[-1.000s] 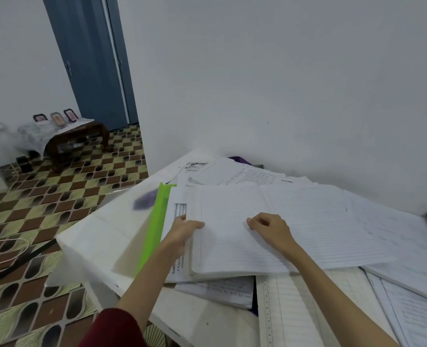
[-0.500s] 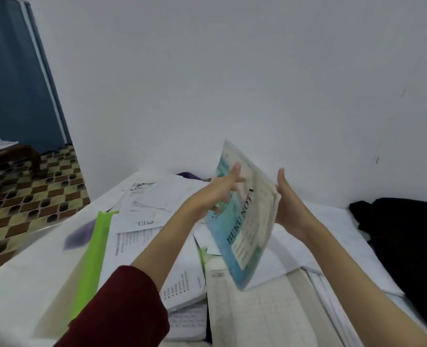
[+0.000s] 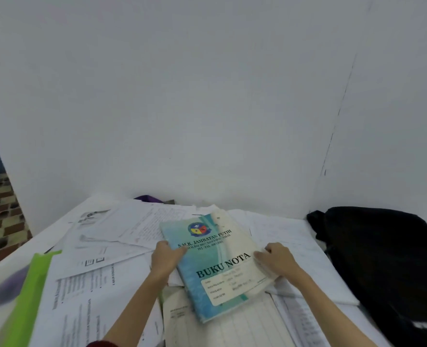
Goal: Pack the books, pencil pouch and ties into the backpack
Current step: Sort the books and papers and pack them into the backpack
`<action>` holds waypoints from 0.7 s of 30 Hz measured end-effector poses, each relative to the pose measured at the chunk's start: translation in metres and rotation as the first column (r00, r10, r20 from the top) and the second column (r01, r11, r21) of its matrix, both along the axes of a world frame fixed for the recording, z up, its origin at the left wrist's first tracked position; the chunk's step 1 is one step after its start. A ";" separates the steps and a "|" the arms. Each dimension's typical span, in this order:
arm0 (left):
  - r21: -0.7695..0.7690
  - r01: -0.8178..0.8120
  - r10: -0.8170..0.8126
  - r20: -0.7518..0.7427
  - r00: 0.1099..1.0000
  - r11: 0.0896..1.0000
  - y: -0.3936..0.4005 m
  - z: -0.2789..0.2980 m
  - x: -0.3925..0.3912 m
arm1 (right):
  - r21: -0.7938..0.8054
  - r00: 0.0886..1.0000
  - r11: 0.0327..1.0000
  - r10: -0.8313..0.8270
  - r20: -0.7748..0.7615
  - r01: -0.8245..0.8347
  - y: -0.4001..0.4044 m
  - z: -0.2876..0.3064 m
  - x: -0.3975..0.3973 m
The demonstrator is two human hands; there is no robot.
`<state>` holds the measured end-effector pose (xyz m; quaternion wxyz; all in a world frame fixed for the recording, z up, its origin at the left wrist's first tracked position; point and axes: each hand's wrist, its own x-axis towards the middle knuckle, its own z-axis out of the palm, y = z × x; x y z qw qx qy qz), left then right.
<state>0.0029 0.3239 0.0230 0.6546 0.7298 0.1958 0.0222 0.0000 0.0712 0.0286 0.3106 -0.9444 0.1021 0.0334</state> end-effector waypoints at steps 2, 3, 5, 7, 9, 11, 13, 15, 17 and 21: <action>-0.026 0.025 -0.025 0.007 1.000 0.999 0.002 0.006 0.005 | 0.039 1.000 0.999 -0.025 -0.007 0.026 0.002 -0.001 0.004; -0.011 0.021 -0.021 0.019 1.000 1.000 0.002 0.009 0.007 | 0.080 0.999 0.996 -0.036 -0.027 0.038 0.002 0.001 0.005; 0.064 0.014 -0.019 0.075 0.997 0.998 -0.003 0.018 0.011 | 0.189 0.997 0.981 -0.042 -0.065 0.053 0.002 0.004 0.006; 0.092 0.057 -0.071 0.150 0.986 0.994 -0.012 0.029 0.012 | 0.310 0.989 0.950 0.005 -0.145 0.040 0.004 0.011 0.004; 0.117 0.138 -0.158 0.189 0.969 0.984 -0.021 0.040 0.013 | 0.412 0.971 0.909 0.046 -0.234 0.057 0.007 0.014 0.002; 0.142 0.189 -0.218 0.228 0.949 0.972 -0.026 0.050 0.014 | 0.467 0.961 0.880 0.048 -0.273 0.089 0.008 0.016 -0.002; 0.085 0.207 -0.223 0.291 0.930 0.975 -0.027 0.061 0.014 | 0.432 0.972 0.898 0.019 -0.234 0.086 0.007 0.019 -0.006; -0.064 0.245 -0.206 0.364 0.908 0.967 -0.025 0.078 0.011 | 0.361 0.996 0.931 -0.032 -0.077 0.058 0.006 0.022 -0.005; -0.214 0.327 -0.213 0.427 0.879 0.921 -0.023 0.097 0.008 | 0.390 0.984 0.920 -0.099 0.147 0.035 0.006 0.035 -0.004; -0.228 0.526 -0.332 0.559 0.760 0.819 -0.022 0.125 0.009 | 0.717 0.901 0.695 -0.276 0.336 -0.055 0.008 0.086 -0.006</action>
